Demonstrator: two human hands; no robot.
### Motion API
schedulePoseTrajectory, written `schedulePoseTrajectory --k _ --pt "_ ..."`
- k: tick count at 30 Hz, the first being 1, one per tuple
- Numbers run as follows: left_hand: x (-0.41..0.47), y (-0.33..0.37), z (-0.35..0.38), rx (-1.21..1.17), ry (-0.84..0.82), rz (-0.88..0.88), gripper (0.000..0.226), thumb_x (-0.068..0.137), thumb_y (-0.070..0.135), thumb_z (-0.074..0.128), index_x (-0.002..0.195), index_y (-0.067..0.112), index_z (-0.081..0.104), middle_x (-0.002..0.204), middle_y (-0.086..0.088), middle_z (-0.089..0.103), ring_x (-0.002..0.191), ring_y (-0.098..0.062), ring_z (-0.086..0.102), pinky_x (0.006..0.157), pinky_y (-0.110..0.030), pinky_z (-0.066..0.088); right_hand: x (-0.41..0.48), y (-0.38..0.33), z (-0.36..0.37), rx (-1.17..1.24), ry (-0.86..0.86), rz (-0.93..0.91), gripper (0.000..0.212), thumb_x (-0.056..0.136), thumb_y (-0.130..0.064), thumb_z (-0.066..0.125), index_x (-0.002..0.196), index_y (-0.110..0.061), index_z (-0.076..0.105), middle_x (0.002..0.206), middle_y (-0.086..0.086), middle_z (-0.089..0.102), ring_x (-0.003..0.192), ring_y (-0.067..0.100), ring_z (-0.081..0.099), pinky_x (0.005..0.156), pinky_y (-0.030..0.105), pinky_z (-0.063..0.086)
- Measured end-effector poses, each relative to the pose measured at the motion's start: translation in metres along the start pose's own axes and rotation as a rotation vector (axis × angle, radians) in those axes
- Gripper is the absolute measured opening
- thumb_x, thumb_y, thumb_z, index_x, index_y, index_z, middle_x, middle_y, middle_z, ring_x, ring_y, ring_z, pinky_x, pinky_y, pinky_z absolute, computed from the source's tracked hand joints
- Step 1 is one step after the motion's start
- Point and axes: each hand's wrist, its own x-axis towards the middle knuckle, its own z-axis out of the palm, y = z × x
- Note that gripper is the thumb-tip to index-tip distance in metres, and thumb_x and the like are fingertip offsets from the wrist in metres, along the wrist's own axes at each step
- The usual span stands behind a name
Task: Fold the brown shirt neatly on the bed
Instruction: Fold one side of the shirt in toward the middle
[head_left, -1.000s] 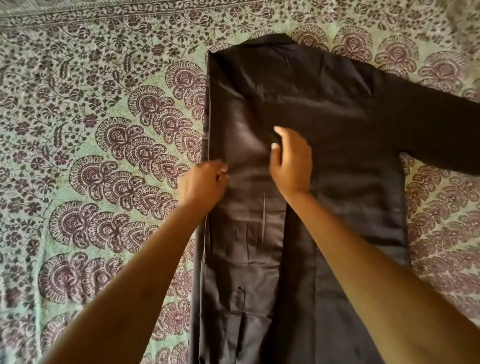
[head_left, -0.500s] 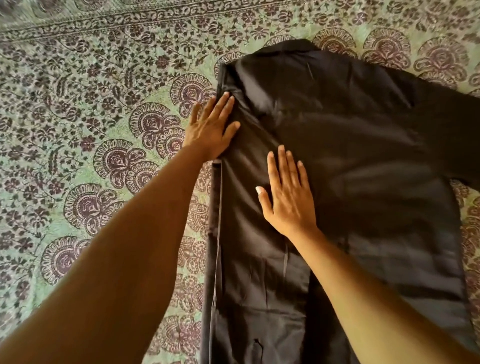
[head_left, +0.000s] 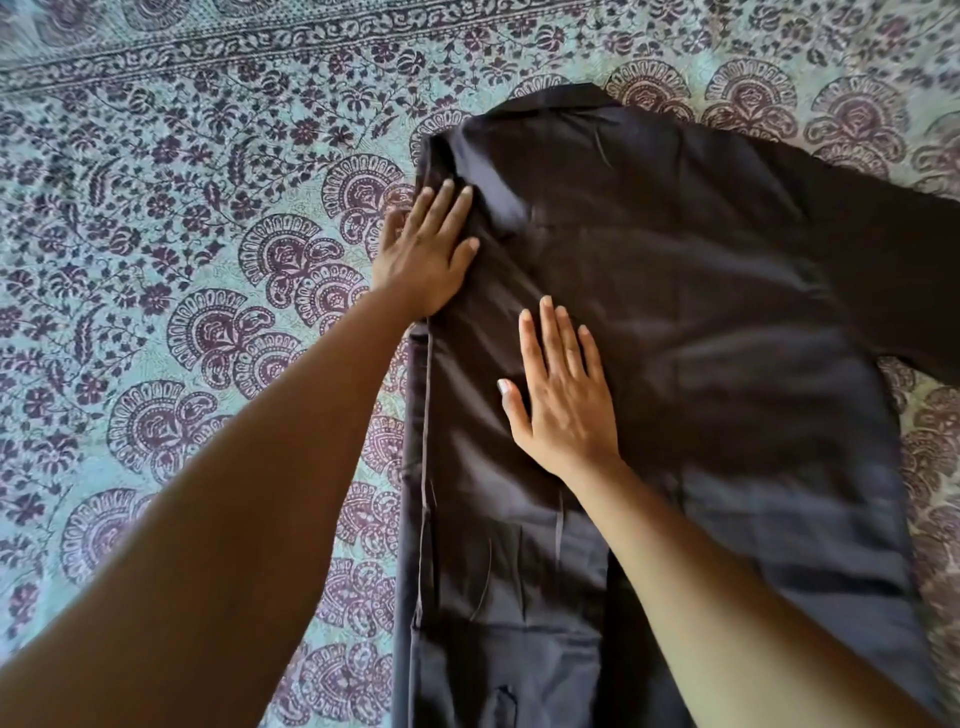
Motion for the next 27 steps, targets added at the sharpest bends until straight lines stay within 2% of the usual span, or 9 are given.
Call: schedulePoseTrajectory --k 4,8,11,13,15,20,23,25,27 --pt "0.018 -0.01 -0.026 0.149 -0.156 -0.006 0.056 0.099 0.046 0.022 0.149 0.029 0.006 0.159 -0.001 0.0 0.146 -0.02 0.003 0.115 -0.044 0.003 0.001 0.001 -0.002 0.0 -0.04 -0.002 0.067 0.091 -0.045 0.025 0.147 -0.009 0.018 0.155 0.017 0.012 0.144 0.028 0.014 0.117 0.042 0.012" --pt "-0.024 0.018 -0.042 0.045 -0.101 0.079 0.051 0.1 0.037 0.026 0.148 0.022 0.02 0.157 -0.002 0.015 0.145 -0.018 0.01 0.115 -0.04 0.005 0.007 0.004 -0.013 0.128 -0.119 -0.019 0.064 0.091 -0.04 0.019 0.148 -0.011 0.015 0.157 0.012 0.006 0.145 0.024 0.007 0.116 0.037 0.003" --pt "-0.094 0.029 -0.022 0.033 -0.161 0.209 0.052 0.098 0.041 0.026 0.146 0.021 0.03 0.155 -0.001 0.024 0.144 -0.016 0.015 0.115 -0.037 0.006 0.012 0.022 -0.022 0.175 -0.128 -0.115 0.056 0.096 -0.031 0.026 0.147 -0.01 0.017 0.156 0.008 0.01 0.144 0.021 0.012 0.116 0.032 0.007" --pt "-0.136 0.025 0.0 0.123 -0.185 0.34 0.061 0.092 0.05 0.019 0.145 0.022 0.03 0.154 -0.004 0.026 0.142 -0.021 0.023 0.115 -0.042 0.01 0.012 0.034 -0.021 0.08 -0.157 -0.208 0.055 0.098 -0.027 0.033 0.147 -0.009 0.015 0.157 0.008 0.008 0.145 0.021 0.01 0.116 0.032 0.007" --pt "-0.179 0.017 0.022 0.187 -0.194 0.426 0.061 0.092 0.051 0.024 0.145 0.022 0.03 0.152 -0.009 0.029 0.138 -0.026 0.032 0.113 -0.048 0.015 0.011 0.037 -0.018 0.041 -0.146 -0.216 0.057 0.097 -0.03 0.031 0.147 -0.008 0.016 0.156 0.009 0.01 0.144 0.022 0.012 0.116 0.034 0.009" --pt "-0.289 0.002 0.047 0.196 -0.218 0.719 0.056 0.096 0.05 0.024 0.147 0.032 0.015 0.155 -0.003 0.015 0.139 -0.02 0.026 0.112 -0.05 0.015 0.012 0.032 -0.023 -0.067 -0.228 -0.175 0.058 0.1 -0.034 0.023 0.148 -0.012 0.001 0.157 0.005 -0.004 0.145 0.017 0.0 0.116 0.032 0.001" --pt "-0.281 0.004 0.036 0.184 -0.178 0.76 0.053 0.097 0.049 0.02 0.147 0.032 0.016 0.154 -0.003 0.015 0.14 -0.018 0.023 0.113 -0.048 0.014 0.014 0.025 -0.036 -0.105 -0.233 -0.154 0.057 0.1 -0.033 0.024 0.149 -0.011 0.003 0.158 0.005 -0.002 0.145 0.016 0.0 0.117 0.034 -0.002" --pt "-0.258 0.02 0.026 0.184 -0.143 0.751 0.054 0.096 0.048 0.024 0.146 0.029 0.021 0.153 -0.003 0.02 0.14 -0.018 0.023 0.113 -0.046 0.015 0.009 0.019 -0.039 -0.071 -0.145 -0.238 0.054 0.1 -0.031 0.027 0.148 -0.01 0.013 0.157 0.006 0.007 0.145 0.018 0.007 0.116 0.034 0.0" --pt "-0.242 0.034 0.026 0.208 -0.142 0.778 0.054 0.096 0.049 0.026 0.146 0.028 0.026 0.153 -0.005 0.025 0.14 -0.021 0.026 0.114 -0.045 0.013 0.003 0.013 -0.039 0.003 -0.157 -0.373 0.053 0.1 -0.033 0.028 0.148 -0.014 0.017 0.157 0.005 0.012 0.145 0.018 0.01 0.116 0.032 0.001"
